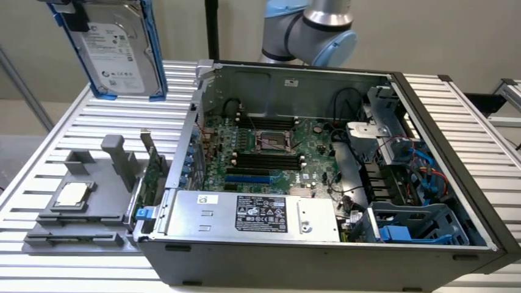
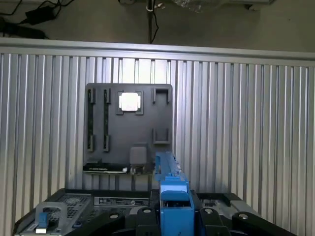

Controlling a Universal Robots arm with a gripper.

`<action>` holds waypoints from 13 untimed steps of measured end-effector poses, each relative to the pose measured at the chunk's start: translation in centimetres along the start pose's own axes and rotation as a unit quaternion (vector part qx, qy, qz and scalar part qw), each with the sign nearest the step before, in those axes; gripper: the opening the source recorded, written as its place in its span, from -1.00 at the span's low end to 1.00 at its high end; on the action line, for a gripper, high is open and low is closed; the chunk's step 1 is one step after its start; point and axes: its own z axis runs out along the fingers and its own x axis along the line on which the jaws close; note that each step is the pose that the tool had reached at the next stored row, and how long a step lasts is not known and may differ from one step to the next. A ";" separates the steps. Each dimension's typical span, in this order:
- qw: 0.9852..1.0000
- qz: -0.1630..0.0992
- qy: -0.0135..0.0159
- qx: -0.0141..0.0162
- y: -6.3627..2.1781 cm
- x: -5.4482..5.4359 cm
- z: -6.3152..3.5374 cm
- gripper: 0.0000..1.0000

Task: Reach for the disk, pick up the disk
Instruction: 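Pick up the disk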

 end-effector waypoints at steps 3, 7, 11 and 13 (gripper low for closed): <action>1.000 0.000 -0.001 -0.001 -1.34 0.2 -0.58 -0.35; 1.000 0.000 -0.001 -0.002 -3.15 0.4 -1.23 -0.35; 1.000 0.000 -0.001 -0.003 -4.97 0.7 -1.71 -0.35; 1.000 0.000 -0.001 -0.004 -5.88 1.0 -1.80 -0.35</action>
